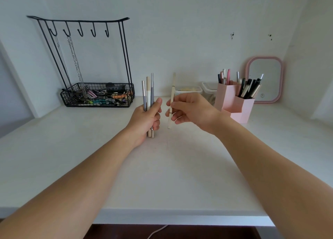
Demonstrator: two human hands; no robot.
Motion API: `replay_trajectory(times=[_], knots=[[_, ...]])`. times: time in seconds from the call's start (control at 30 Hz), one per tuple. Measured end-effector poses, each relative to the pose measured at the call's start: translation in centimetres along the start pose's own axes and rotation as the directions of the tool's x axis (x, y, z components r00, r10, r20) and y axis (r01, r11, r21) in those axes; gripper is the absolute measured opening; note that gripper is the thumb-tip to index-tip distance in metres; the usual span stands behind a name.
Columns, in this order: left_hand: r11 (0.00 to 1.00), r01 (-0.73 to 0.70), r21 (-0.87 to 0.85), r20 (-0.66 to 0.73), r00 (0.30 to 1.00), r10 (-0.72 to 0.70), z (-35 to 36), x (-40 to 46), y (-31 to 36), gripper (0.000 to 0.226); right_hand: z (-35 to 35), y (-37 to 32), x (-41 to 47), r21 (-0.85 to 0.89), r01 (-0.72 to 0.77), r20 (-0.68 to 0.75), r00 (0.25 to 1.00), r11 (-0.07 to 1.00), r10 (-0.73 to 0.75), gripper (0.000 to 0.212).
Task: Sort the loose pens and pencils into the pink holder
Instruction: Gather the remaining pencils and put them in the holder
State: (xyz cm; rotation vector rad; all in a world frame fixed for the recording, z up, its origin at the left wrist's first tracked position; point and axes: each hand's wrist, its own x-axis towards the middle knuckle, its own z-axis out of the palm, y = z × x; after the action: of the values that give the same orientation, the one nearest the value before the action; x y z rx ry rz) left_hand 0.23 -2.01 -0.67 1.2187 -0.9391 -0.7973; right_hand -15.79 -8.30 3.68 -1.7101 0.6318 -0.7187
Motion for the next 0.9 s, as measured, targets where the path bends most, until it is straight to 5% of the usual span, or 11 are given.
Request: replay_trajectory(times=[0.3, 0.5, 0.63, 0.77, 0.9], knots=[[0.995, -0.095, -0.023, 0.023, 0.995, 0.095, 0.7, -0.8, 0.3, 0.048, 2.0, 1.2, -0.1, 0.093, 0.106, -0.034, 0.994, 0.990, -0.104, 0.020], [0.990, -0.137, 0.023, -0.002, 0.991, 0.137, 0.7, -0.6, -0.1, 0.015, 2.6, 1.7, -0.5, 0.105, 0.106, -0.012, 0.994, 0.989, -0.106, 0.008], [0.989, -0.145, 0.021, -0.111, 0.983, 0.146, 0.7, -0.2, -0.1, 0.036, 1.9, 0.8, -0.4, 0.096, 0.052, 0.008, 0.999, 0.994, -0.053, 0.008], [0.983, -0.154, 0.101, -0.194, 0.966, 0.171, 0.7, 0.0, 0.1, 0.032, 1.1, 0.3, 0.0, -0.243, 0.089, -0.250, 0.956, 0.966, -0.151, 0.008], [0.989, -0.135, 0.057, -0.193, 0.971, 0.144, 0.5, 0.2, 0.0, 0.041, -1.3, -0.3, -0.4, -0.752, -0.077, -0.318, 0.912, 0.655, -0.258, 0.012]])
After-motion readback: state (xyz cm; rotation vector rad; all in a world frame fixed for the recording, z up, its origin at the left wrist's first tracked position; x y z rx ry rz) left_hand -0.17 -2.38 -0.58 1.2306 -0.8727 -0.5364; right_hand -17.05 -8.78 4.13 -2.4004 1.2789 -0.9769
